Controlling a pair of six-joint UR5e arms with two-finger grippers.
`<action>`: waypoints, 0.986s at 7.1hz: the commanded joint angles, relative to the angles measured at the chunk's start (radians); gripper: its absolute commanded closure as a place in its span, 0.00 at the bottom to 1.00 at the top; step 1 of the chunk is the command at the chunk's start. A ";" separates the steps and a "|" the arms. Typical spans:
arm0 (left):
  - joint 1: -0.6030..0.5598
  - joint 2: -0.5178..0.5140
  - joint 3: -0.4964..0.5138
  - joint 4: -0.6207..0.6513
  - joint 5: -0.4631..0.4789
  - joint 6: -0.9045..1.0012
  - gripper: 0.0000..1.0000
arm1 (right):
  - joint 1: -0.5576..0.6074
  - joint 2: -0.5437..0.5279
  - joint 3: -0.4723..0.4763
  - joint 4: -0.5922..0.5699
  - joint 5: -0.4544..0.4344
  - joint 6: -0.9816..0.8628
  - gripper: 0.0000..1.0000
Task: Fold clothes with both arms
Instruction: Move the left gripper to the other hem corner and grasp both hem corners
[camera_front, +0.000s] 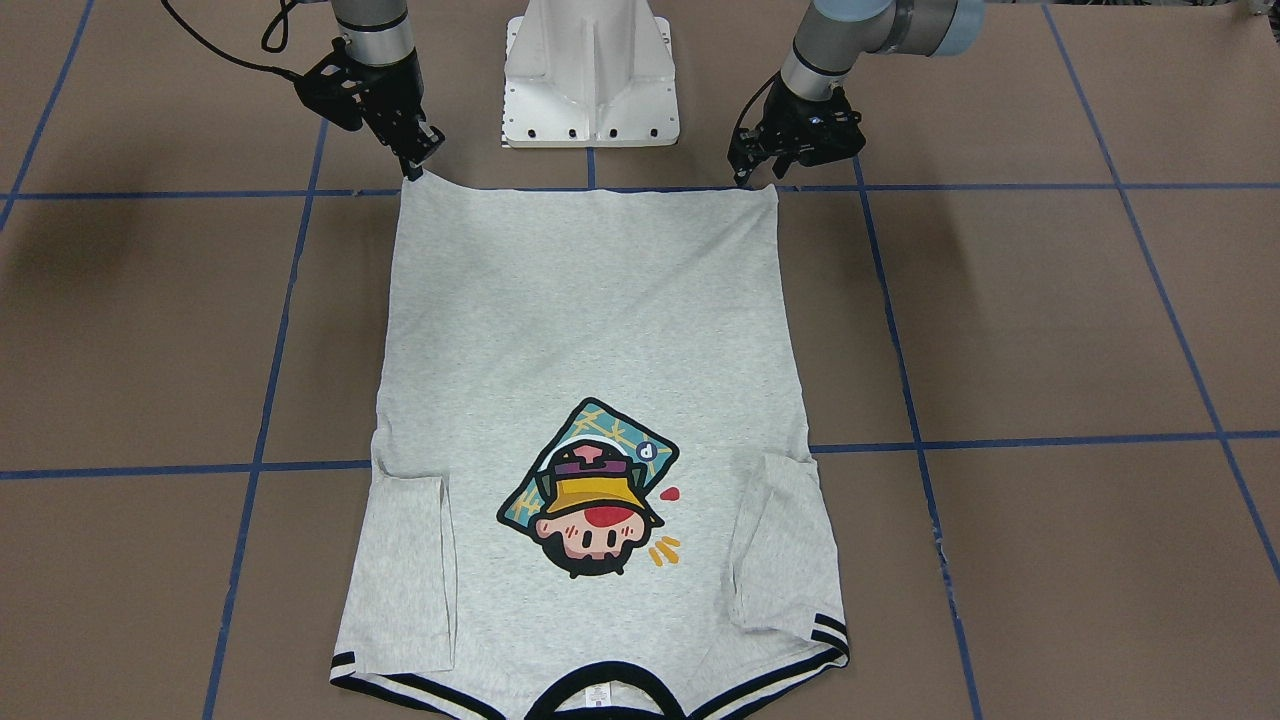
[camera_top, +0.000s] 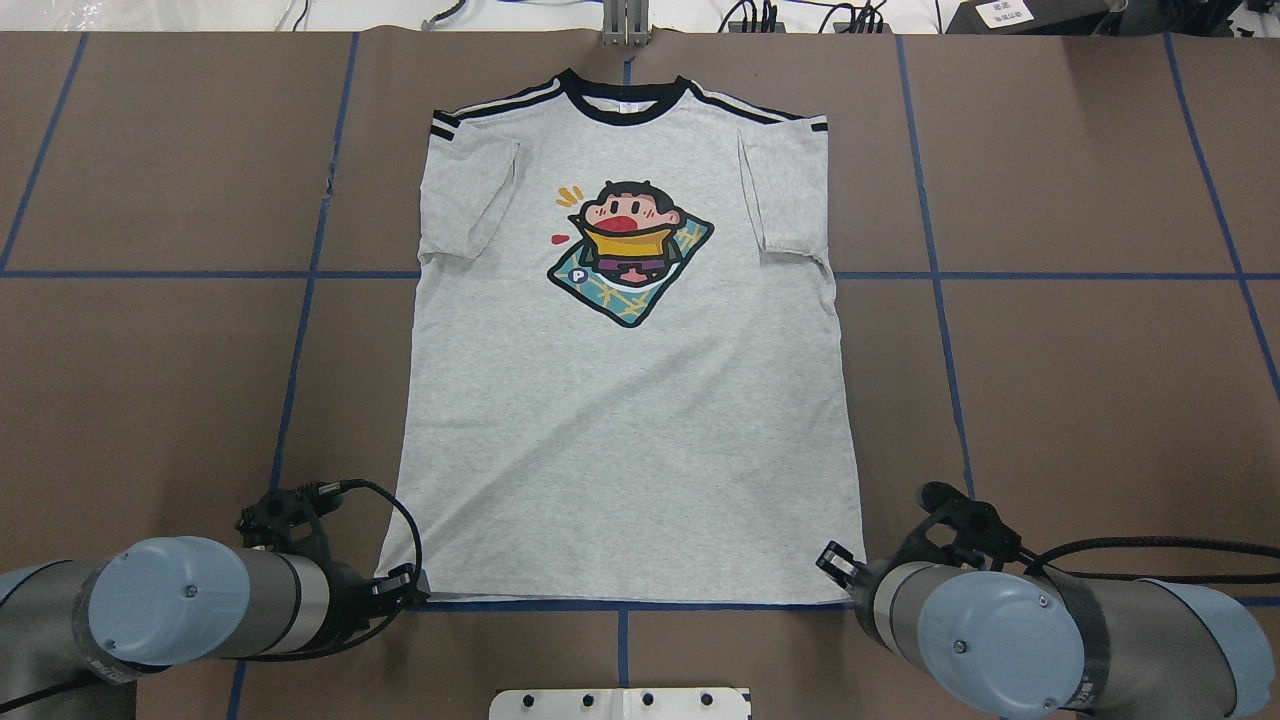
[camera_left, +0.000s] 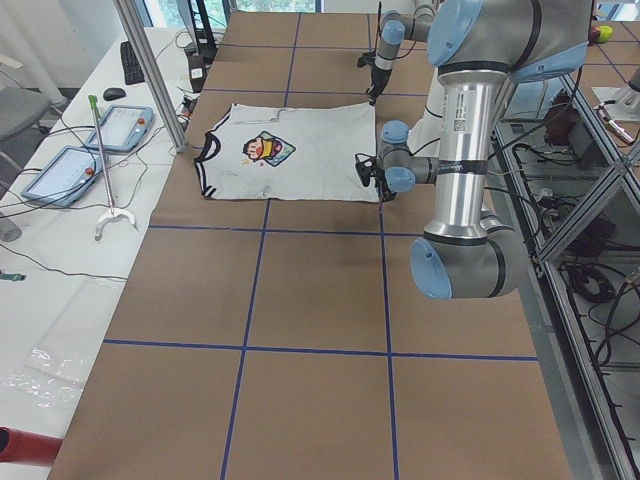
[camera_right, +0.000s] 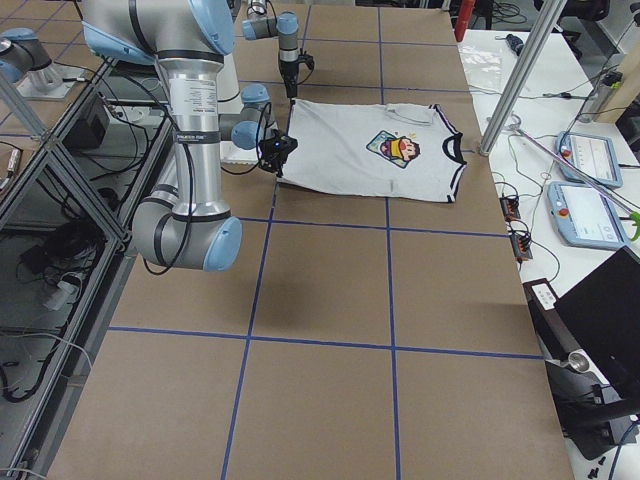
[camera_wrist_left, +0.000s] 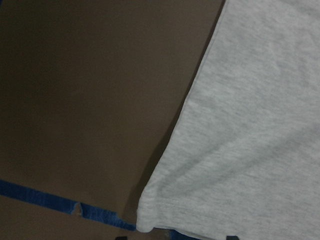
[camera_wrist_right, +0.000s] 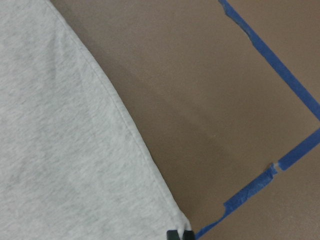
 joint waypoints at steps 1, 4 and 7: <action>-0.007 0.001 0.005 0.002 0.006 0.008 0.36 | 0.001 -0.001 -0.001 -0.001 0.000 0.001 1.00; -0.007 0.001 0.005 0.044 0.052 0.011 0.50 | 0.001 -0.003 0.003 -0.001 -0.002 0.001 1.00; -0.012 0.001 -0.021 0.045 0.049 0.013 1.00 | 0.001 -0.003 0.003 -0.001 -0.002 0.001 1.00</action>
